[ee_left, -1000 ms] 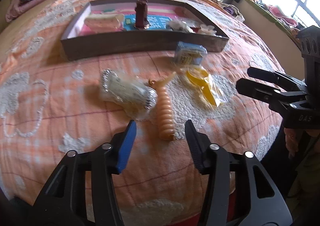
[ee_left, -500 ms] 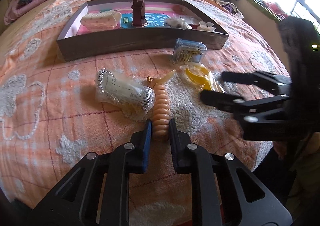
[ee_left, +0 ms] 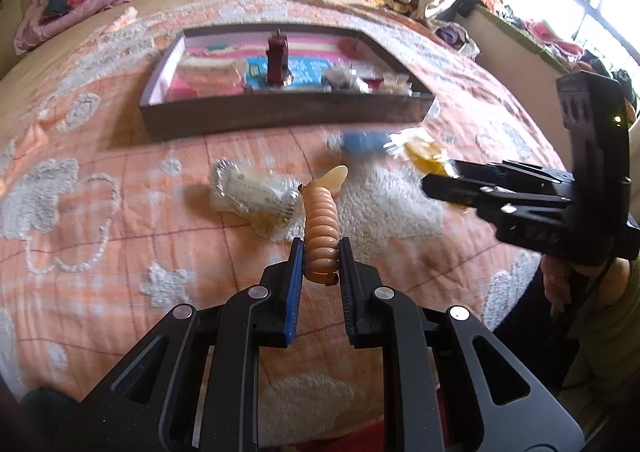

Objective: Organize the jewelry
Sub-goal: 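Grasp the orange coiled hair tie with the left tool while the right tool grasps the yellow bangles bag, then carry the hair tie and bangles bag over the grey box with both tools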

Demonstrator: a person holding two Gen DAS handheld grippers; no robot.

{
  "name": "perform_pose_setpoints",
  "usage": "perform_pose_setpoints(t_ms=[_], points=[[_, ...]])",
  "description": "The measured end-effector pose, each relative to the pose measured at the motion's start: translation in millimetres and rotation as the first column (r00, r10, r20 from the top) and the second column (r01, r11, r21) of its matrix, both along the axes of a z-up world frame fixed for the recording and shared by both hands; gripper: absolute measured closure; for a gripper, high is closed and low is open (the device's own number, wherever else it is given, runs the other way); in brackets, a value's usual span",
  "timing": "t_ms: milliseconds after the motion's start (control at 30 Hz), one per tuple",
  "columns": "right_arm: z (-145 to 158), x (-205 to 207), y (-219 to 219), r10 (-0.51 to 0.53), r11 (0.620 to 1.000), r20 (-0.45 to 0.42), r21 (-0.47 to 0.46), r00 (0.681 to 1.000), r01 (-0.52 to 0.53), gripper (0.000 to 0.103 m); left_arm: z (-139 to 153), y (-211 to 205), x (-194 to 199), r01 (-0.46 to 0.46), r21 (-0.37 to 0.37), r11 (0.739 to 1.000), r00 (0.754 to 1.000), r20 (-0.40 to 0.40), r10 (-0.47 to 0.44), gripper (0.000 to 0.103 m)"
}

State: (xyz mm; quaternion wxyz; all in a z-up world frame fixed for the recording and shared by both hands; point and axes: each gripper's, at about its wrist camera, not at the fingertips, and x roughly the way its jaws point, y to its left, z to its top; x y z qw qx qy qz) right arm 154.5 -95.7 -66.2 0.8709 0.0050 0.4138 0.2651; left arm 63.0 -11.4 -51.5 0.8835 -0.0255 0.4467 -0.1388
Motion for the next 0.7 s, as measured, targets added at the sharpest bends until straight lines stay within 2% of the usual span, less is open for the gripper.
perform_pose_setpoints(t_ms=[267, 700], points=[[33.5, -6.7, -17.9, -0.042, 0.997, 0.077, 0.066, 0.996, 0.037, 0.064, 27.6, 15.0, 0.2, -0.048, -0.006, 0.999, 0.996, 0.075, 0.048, 0.093], [55.8, -8.5, -22.3, -0.070, 0.996, 0.157, 0.066, 0.985, 0.060, 0.064, 59.4, 34.9, 13.3, -0.114, 0.014, 0.993, 0.977, 0.180, 0.110, 0.093]])
